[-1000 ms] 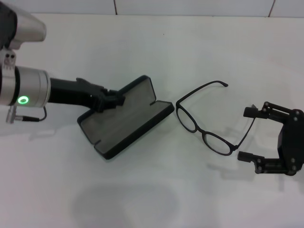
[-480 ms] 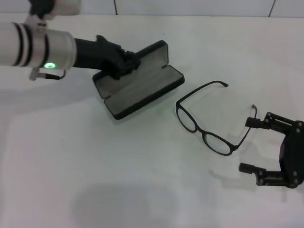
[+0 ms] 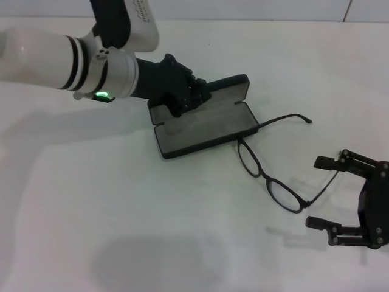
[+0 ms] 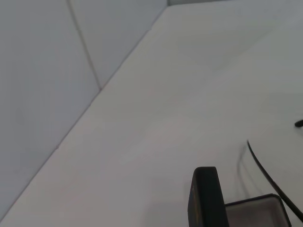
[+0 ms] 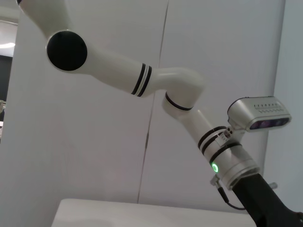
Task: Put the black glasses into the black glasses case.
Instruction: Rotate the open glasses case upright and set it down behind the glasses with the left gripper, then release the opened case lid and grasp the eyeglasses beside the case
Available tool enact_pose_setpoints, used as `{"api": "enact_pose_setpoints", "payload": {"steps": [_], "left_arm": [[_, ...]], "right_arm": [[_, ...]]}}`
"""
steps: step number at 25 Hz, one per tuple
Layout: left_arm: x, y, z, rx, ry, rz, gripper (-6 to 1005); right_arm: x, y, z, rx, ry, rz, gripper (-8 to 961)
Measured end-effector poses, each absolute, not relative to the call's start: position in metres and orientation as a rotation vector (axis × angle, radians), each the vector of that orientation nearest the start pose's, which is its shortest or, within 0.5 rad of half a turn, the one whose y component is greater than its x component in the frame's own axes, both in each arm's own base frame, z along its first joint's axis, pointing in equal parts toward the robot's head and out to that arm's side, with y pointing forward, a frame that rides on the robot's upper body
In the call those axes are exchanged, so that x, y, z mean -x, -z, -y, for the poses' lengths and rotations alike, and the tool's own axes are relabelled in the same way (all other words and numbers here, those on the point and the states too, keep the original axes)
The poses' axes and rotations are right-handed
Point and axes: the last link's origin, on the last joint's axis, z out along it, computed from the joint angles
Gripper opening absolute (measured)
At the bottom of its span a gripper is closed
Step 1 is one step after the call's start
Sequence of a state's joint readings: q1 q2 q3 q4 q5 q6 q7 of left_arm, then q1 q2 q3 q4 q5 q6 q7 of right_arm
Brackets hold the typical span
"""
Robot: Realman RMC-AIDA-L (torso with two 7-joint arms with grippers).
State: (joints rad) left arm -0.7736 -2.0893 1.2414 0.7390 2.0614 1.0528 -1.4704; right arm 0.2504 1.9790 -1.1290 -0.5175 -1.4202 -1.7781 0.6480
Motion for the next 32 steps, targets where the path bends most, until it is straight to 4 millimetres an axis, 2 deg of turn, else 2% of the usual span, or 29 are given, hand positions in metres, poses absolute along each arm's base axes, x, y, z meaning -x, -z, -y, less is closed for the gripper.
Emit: {"api": "enact_pose_setpoints", "payload": {"steps": [7,11,21,23,26,29,31,32], "left_arm": [[0.164,0.063,-0.401,2.856,0.107,-0.097,234],[0.161,0.072,-0.393,2.908,0.061,-0.189,253],[0.147,0.069,-0.393,2.892,0.108,-0.261,302],[0.141,0.067,-0.392,2.891,0.176,-0.238,312],[0.134,0.061,-0.388,2.87,0.378,-0.14,346],[0.138,0.054,-0.379,2.802,0.607,-0.03,380],[0.146,0.054,-0.369,2.781,0.707,0.03,546],[0.149,0.055,-0.364,2.784,0.738,0.044,551]], "right_arm": [[-0.289,-0.006,-0.234,2.604,-1.011,0.113,844],[-0.29,-0.006,-0.232,2.602,-1.01,0.104,843],[-0.296,-0.008,-0.231,2.573,-0.991,0.068,844],[-0.296,-0.009,-0.233,2.57,-0.987,0.055,844],[-0.292,-0.017,-0.24,2.576,-0.996,0.018,844],[-0.284,-0.025,-0.252,2.629,-0.976,-0.071,844],[-0.277,-0.03,-0.263,2.685,-0.935,-0.15,843],[-0.271,-0.033,-0.269,2.728,-0.894,-0.208,843]]}}
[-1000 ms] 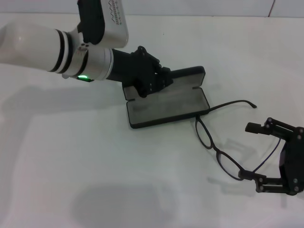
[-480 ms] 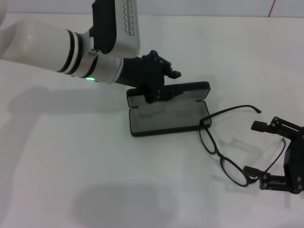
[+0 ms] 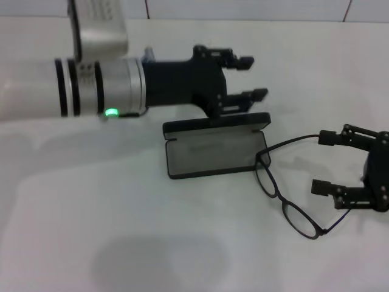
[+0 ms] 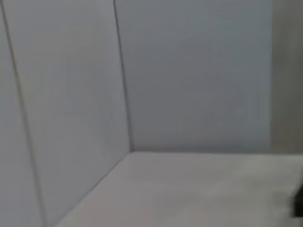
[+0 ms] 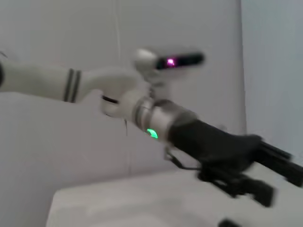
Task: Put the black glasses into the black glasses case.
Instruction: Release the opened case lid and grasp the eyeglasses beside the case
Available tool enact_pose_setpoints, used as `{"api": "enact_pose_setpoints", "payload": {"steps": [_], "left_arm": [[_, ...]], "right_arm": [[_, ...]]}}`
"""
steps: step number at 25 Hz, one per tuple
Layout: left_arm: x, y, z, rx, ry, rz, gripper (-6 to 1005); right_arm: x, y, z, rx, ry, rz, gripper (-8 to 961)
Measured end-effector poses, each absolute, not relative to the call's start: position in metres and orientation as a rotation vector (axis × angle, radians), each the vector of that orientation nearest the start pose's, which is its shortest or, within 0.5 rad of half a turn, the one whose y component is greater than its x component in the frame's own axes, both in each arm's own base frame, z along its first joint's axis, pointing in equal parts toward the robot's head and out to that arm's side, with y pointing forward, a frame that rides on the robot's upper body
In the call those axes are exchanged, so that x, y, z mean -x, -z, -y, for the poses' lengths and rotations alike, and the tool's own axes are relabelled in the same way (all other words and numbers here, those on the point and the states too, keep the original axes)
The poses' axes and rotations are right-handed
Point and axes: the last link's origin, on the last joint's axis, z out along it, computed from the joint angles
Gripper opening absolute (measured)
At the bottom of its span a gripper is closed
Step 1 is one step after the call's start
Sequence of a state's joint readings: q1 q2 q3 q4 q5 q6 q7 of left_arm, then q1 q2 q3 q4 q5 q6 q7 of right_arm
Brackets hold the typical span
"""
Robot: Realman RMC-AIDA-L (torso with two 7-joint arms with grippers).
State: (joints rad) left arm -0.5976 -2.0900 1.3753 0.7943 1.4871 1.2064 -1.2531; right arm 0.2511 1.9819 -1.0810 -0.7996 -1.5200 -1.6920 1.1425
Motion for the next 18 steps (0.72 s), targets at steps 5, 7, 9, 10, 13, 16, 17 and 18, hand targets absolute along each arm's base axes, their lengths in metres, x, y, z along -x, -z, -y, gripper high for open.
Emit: {"api": "enact_pose_setpoints", "payload": {"steps": [5,7,9,10,13,16,17,18], "left_arm": [[0.168,0.06,-0.341,2.762,0.851,0.102,576],[0.173,0.061,-0.338,2.734,0.89,0.129,576],[0.176,0.062,-0.338,2.723,0.905,0.151,576],[0.177,0.063,-0.338,2.723,0.907,0.166,576],[0.179,0.063,-0.338,2.726,0.903,0.173,575],[0.178,0.064,-0.338,2.733,0.896,0.168,575],[0.178,0.064,-0.338,2.734,0.896,0.167,575],[0.178,0.064,-0.338,2.734,0.896,0.169,575]], "right_arm": [[-0.238,-0.049,-0.292,2.885,-0.604,-0.488,843],[-0.224,-0.052,-0.3,2.916,-0.467,-0.594,843],[-0.21,-0.053,-0.308,2.938,-0.309,-0.726,843],[-0.205,-0.052,-0.31,2.95,-0.259,-0.76,842],[-0.187,-0.044,-0.317,2.972,-0.044,-0.863,841],[-0.175,-0.034,-0.319,2.953,0.14,-0.88,837],[-0.173,-0.031,-0.319,2.947,0.185,-0.885,836],[-0.17,-0.027,-0.32,2.936,0.241,-0.891,835]]}}
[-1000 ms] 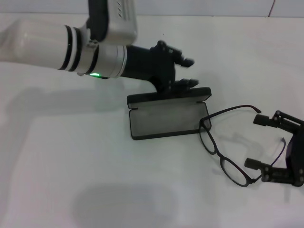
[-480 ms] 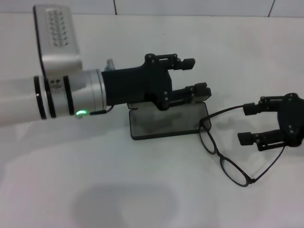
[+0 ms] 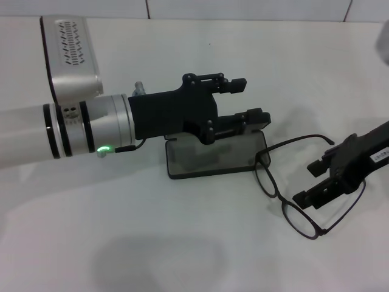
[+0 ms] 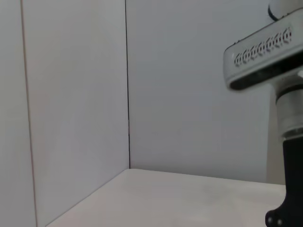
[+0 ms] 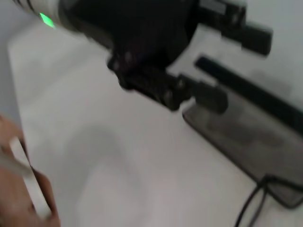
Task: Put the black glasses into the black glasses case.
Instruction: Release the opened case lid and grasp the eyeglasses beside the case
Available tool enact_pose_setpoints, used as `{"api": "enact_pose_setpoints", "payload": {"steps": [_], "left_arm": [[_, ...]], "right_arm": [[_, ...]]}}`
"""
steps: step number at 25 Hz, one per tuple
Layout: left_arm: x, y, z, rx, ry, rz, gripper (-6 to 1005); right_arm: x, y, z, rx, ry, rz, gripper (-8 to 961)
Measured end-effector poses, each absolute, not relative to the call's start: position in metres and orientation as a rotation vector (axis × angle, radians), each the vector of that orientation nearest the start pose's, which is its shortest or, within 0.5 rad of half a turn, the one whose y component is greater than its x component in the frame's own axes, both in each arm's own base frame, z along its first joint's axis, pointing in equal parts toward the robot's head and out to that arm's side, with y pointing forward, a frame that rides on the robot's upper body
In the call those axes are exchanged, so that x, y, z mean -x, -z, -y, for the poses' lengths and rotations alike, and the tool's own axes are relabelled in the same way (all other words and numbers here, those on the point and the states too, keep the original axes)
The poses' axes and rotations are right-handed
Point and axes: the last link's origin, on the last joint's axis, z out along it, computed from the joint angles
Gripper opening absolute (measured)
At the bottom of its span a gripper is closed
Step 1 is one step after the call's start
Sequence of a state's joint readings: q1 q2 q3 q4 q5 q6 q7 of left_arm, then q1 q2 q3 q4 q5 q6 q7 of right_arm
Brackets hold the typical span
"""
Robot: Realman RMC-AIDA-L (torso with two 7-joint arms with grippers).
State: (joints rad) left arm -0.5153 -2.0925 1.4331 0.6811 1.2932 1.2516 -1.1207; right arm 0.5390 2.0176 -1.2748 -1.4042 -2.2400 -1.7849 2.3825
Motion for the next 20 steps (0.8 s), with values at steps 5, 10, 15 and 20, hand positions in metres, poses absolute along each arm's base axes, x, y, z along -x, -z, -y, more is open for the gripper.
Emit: {"api": "enact_pose_setpoints", "payload": {"steps": [5,10,15,20], "left_arm": [[0.182,0.067,-0.337,2.74,0.888,0.193,575],[0.19,0.071,-0.336,2.736,0.857,0.197,574],[0.192,0.072,-0.334,2.73,0.86,0.201,574],[0.209,0.067,-0.327,2.674,0.862,0.211,574]], "right_arm": [[-0.162,-0.017,-0.325,2.868,0.384,-0.953,828],[-0.149,-0.004,-0.329,2.828,0.494,-0.951,822],[-0.143,0.012,-0.334,2.82,0.576,-0.93,815],[-0.142,0.024,-0.338,2.79,0.619,-0.926,809]]}}
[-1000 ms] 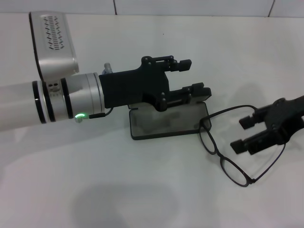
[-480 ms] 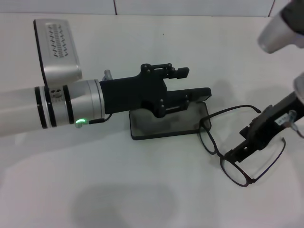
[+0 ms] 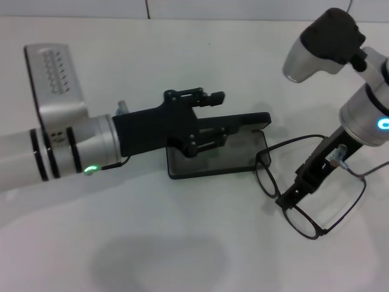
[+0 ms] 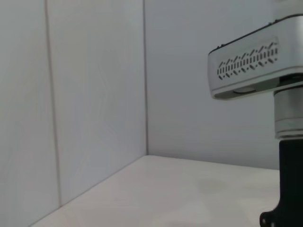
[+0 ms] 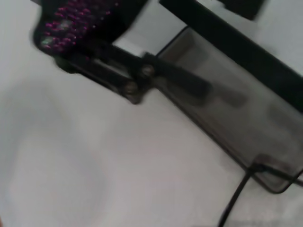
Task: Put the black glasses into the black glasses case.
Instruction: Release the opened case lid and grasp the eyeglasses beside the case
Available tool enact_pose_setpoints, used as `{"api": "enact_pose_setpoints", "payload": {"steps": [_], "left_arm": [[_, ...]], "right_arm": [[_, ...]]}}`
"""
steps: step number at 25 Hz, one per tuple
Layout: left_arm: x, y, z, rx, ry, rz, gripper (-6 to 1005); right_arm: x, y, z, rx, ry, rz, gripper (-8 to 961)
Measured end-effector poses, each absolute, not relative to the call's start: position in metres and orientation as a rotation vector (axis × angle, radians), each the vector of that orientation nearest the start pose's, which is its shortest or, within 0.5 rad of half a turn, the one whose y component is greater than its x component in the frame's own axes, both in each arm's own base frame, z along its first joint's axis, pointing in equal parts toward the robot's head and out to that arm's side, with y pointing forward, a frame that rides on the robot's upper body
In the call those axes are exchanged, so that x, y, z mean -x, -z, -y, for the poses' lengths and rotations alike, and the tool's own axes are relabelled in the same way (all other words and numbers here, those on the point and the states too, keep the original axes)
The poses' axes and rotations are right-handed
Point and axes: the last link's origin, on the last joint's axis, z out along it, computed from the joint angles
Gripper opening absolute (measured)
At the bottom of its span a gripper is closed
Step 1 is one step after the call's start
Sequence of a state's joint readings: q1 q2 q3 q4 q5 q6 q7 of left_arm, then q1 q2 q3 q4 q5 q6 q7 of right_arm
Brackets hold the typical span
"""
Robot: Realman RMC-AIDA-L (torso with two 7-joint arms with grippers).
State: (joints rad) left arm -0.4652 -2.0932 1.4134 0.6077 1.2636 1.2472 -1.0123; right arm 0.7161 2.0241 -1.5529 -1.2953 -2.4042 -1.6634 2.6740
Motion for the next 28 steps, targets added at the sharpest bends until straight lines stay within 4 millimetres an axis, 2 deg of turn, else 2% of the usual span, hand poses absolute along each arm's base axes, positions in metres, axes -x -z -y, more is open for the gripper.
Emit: {"api": "enact_pose_setpoints", "payload": {"steps": [6,11,28], "left_arm": [[0.222,0.063,-0.313,2.599,0.907,0.205,573],[0.224,0.068,-0.312,2.616,0.902,0.204,573],[0.222,0.071,-0.313,2.646,0.904,0.201,572]], "right_arm": [[-0.135,0.036,-0.348,2.754,0.659,-0.935,801],[-0.136,0.047,-0.347,2.749,0.703,-0.907,675],[-0.137,0.066,-0.336,2.75,0.764,-0.835,674]]}}
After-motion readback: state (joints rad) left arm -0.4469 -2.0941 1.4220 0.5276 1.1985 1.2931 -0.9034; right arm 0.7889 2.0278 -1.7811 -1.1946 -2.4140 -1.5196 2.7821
